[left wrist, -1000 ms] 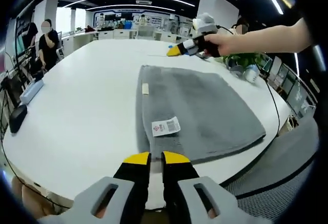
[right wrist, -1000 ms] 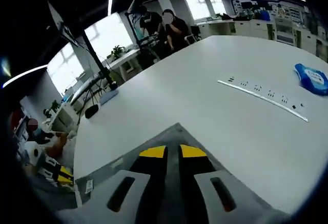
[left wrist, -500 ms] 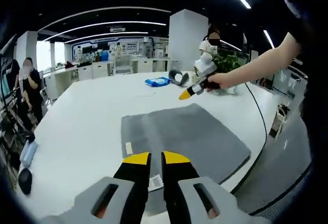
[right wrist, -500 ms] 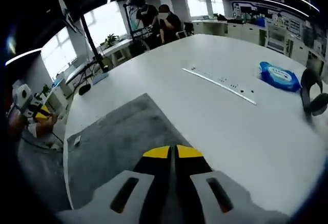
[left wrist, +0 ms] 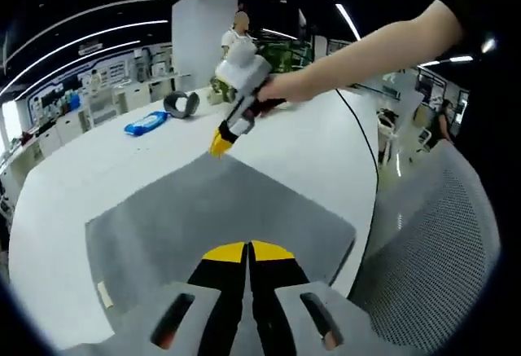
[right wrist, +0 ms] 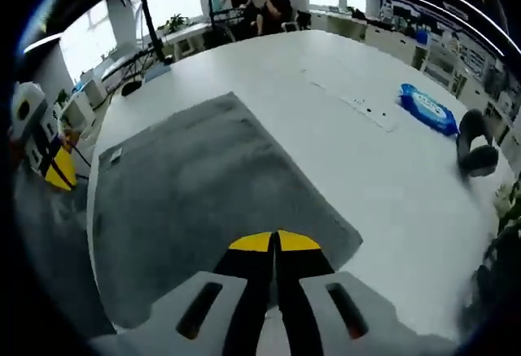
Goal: Fold the towel on the table until its edges align and the towel forms a compact rectangular stack.
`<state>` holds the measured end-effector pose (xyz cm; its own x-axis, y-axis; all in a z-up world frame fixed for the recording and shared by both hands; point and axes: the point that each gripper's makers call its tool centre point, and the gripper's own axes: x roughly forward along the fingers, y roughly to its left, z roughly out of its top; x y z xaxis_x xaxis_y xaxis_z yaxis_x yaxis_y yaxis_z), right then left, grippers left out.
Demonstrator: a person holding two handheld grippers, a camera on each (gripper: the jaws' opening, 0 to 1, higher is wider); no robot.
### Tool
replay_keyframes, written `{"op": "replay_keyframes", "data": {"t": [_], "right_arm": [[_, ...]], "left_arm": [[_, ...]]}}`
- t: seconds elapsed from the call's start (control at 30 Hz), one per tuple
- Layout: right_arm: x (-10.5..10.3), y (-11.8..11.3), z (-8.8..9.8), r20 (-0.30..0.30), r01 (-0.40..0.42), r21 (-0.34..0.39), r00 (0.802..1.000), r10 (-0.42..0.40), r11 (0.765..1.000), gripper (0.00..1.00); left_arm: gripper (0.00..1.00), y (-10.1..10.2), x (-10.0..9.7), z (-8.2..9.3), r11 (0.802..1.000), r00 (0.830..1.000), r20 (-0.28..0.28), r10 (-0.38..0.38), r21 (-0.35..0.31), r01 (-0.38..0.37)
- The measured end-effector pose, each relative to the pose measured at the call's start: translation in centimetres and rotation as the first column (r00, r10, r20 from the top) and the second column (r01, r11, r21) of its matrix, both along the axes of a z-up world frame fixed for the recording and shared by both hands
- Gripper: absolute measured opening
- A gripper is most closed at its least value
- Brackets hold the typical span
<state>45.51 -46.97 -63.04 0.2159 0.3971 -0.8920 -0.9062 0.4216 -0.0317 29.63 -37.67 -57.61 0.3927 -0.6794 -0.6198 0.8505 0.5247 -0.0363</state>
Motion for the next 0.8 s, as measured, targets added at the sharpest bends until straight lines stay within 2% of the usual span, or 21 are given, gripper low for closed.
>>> {"op": "replay_keyframes", "data": {"t": [0.03,0.07,0.1,0.2,0.27,0.3,0.33,0.37,0.4,0.43,0.47,0.5,0.57,0.6,0.63,0.67,0.7,0.73,0.8], "right_arm": [[-0.1,-0.3,-0.3,0.022,-0.041,-0.04,0.999,0.042,0.998,0.0],[-0.5,-0.6,-0.7,0.029,-0.079,-0.077,0.996,0.082,0.994,0.0],[-1.0,-1.1,-1.4,0.018,-0.115,-0.125,0.993,0.118,0.985,0.0],[-2.1,-1.4,-2.9,-0.035,-0.158,-0.186,0.987,0.154,0.97,0.0],[-3.0,-2.0,-4.1,-0.086,-0.186,-0.243,0.982,0.17,0.952,0.0],[-2.3,-1.2,-3.4,-0.022,-0.203,-0.229,0.979,0.203,0.952,0.0],[-2.2,-1.4,-3.5,-0.044,-0.186,-0.254,0.983,0.18,0.949,0.0],[-2.1,-1.4,-3.5,-0.039,-0.199,-0.281,0.98,0.196,0.939,0.0],[-2.0,-1.6,-3.4,-0.032,-0.235,-0.306,0.971,0.237,0.922,0.0],[-2.1,-1.6,-3.4,-0.028,-0.251,-0.326,0.966,0.256,0.912,0.0],[-2.2,-1.6,-3.4,-0.025,-0.273,-0.355,0.959,0.283,0.894,0.0],[-2.2,-1.6,-3.4,-0.023,-0.285,-0.375,0.954,0.299,0.882,0.0],[-2.2,-1.6,-3.5,-0.015,-0.335,-0.446,0.93,0.367,0.83,0.0],[-2.2,-1.6,-3.5,-0.018,-0.367,-0.492,0.911,0.412,0.79,0.0],[-2.3,-1.6,-3.6,-0.019,-0.372,-0.518,0.905,0.424,0.77,0.0],[-2.3,-1.5,-3.6,-0.033,-0.395,-0.557,0.889,0.457,0.73,0.0],[-2.3,-1.5,-3.6,-0.036,-0.401,-0.578,0.883,0.469,0.711,0.0],[-2.3,-1.6,-3.7,-0.046,-0.4,-0.6,0.882,0.47,0.693,0.0],[-2.2,-1.5,-3.8,-0.05,-0.378,-0.603,0.897,0.44,0.702,0.0]], "left_arm": [[0.06,-0.4,-0.1,-0.3,1.0,1.0,-0.005,-0.006,0.001,0.006],[0.07,-1.7,-0.8,-1.2,0.998,0.998,-0.027,-0.056,0.009,0.056],[0.08,-2.2,-1.3,-2.0,0.996,0.996,-0.044,-0.082,0.029,0.083],[0.08,-3.6,-2.5,-4.6,0.983,0.986,-0.08,-0.144,0.103,0.152],[0.08,-3.8,-3.2,-6.9,0.958,0.976,-0.09,-0.197,0.193,0.211],[0.08,-3.1,-3.6,-8.5,0.931,0.971,-0.112,-0.213,0.278,0.237],[0.07,-2.4,-3.9,-9.5,0.908,0.968,-0.13,-0.214,0.339,0.246],[0.07,-4.6,-3.2,-7.3,0.931,0.954,0.019,-0.299,0.226,0.287],[0.07,-3.4,-3.7,-8.1,0.935,0.973,-0.063,-0.223,0.269,0.232],[0.07,-3.4,-3.5,-7.7,0.944,0.976,-0.059,-0.21,0.249,0.218],[0.07,-3.4,-3.5,-7.8,0.944,0.976,-0.058,-0.209,0.249,0.217],[0.06,-3.4,-3.4,-7.9,0.94,0.973,-0.047,-0.225,0.252,0.229],[0.06,-3.5,-3.5,-8.1,0.926,0.963,-0.015,-0.269,0.27,0.263],[0.06,-3.6,-3.6,-8.0,0.914,0.954,0.011,-0.299,0.289,0.284],[0.05,-3.7,-3.7,-8.0,0.904,0.946,0.021,-0.322,0.303,0.301],[0.05,-3.7,-3.8,-8.0,0.896,0.941,0.031,-0.337,0.318,0.31],[0.04,-3.7,-3.8,-8.0,0.888,0.936,0.038,-0.35,0.332,0.318],[0.04,-3.7,-3.9,-8.0,0.881,0.934,0.036,-0.355,0.347,0.322],[0.03,-3.7,-4.0,-8.1,0.875,0.933,0.031,-0.36,0.358,0.326]]}}
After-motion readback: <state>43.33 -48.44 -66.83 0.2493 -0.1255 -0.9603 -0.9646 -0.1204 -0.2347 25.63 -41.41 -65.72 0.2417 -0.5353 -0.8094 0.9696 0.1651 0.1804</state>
